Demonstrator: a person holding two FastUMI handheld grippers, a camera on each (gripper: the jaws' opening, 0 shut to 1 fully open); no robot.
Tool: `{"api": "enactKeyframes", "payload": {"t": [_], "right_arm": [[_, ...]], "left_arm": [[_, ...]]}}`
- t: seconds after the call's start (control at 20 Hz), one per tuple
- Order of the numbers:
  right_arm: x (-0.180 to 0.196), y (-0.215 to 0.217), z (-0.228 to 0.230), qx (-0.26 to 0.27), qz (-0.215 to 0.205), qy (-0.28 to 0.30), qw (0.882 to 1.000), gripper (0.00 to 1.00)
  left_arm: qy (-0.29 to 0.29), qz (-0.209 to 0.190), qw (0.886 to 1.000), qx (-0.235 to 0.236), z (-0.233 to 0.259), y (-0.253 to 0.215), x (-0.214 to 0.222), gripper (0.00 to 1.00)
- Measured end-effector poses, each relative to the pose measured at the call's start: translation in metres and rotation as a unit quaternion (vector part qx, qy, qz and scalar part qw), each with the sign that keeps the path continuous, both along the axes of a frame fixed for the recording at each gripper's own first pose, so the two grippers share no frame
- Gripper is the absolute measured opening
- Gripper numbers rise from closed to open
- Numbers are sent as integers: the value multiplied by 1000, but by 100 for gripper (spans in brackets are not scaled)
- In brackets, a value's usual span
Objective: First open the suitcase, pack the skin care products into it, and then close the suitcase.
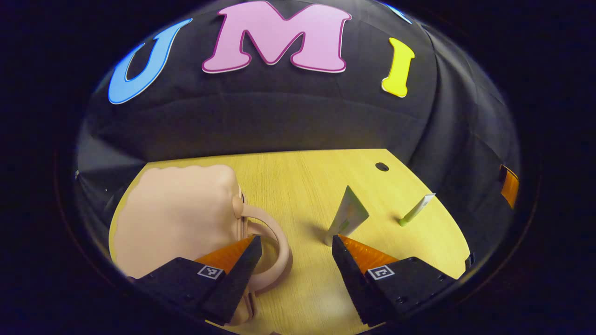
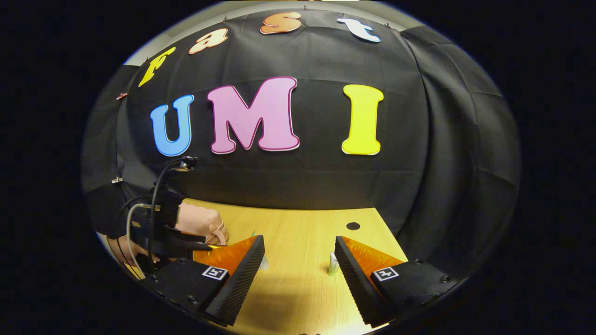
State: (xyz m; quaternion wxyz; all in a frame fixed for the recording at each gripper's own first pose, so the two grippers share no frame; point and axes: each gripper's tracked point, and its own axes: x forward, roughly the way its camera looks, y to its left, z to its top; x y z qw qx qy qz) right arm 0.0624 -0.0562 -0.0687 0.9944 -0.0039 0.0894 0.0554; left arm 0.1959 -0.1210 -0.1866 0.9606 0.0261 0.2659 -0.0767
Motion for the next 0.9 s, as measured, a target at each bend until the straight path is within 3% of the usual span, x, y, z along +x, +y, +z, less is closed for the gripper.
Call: {"api": "enactKeyframes", "payload": {"t": [0.1,0.15,0.2,0.35,0.45,0.55,0.6,0.65,0.8,0.9], "right_arm": [[1,-3,-14,14,0,26,1000,96],[2,-5,-23,28,-2,47,999,96],[4,-5,-29,43,-4,62,997,96],[14,-10,-34,55,-6,71,996,97],[19,-15,-35,54,-8,70,996,97],[19,-17,-37,54,-9,73,996,97],[20,-19,-38,52,-9,73,996,97],[20,-20,-38,49,-8,72,996,97],[19,-20,-40,48,-5,71,996,98],[19,-19,-41,50,-3,71,996,98]], "left_arm": [[7,12,999,33,-12,7,16,95],[4,10,999,48,-12,6,23,88],[18,6,999,45,-16,-2,26,82],[61,28,996,52,-39,0,25,81],[84,56,994,43,-54,1,25,73],[74,70,993,61,-56,10,36,69],[79,79,991,68,-60,14,39,60],[92,85,990,69,-67,16,37,43],[93,90,990,64,-69,19,41,23],[89,73,992,54,-64,16,40,19]]}}
